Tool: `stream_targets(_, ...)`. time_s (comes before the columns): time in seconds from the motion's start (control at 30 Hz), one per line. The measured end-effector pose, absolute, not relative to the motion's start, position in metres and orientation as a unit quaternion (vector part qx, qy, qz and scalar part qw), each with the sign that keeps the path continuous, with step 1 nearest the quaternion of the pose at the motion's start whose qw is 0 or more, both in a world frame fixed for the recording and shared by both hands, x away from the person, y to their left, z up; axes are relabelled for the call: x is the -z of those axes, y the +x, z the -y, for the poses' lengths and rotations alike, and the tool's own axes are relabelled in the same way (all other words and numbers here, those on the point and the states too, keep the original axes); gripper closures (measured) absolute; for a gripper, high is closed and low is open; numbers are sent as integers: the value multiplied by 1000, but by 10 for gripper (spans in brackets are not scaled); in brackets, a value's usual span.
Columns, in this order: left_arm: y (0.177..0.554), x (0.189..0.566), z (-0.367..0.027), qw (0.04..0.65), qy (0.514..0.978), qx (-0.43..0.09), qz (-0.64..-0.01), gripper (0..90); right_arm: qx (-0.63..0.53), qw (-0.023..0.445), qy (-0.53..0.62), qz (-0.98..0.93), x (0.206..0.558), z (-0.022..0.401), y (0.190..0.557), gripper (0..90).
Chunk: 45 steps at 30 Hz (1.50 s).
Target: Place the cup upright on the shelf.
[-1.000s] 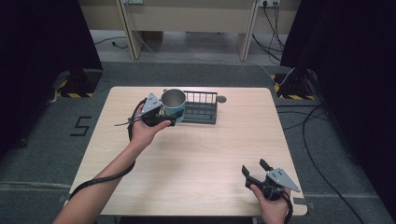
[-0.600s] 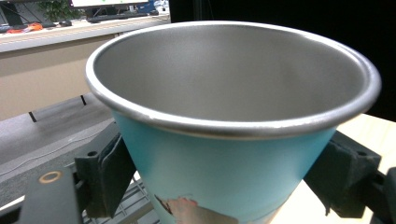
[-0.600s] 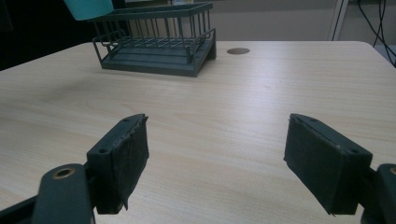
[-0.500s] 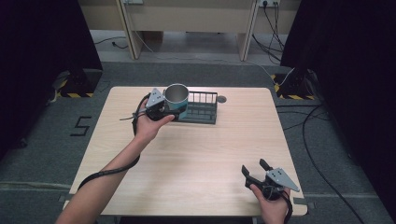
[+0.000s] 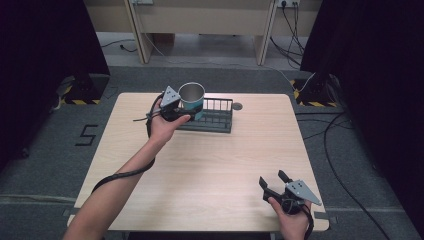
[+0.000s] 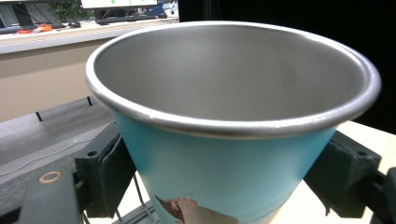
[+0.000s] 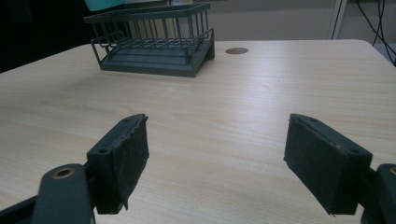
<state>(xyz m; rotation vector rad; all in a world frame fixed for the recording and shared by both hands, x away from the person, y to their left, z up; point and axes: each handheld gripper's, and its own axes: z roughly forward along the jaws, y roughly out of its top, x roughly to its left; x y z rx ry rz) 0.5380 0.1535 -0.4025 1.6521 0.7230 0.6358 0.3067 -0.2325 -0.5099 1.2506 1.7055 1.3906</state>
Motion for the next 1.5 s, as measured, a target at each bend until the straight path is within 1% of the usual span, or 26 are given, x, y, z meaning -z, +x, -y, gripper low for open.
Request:
stream_targets(0.47,561,403,-141,564,709,-275,-322,169,-526,299,471,-642,510,234,307,226)
stream_targets(0.97,588,414,-123,538,715,-275,-352,168,-527,295,473,-641,511,235,308,226)
stream_targets(1.5,598,429,-116,517,719,-265,-381,168,-527,292,472,-644,512,235,308,227)
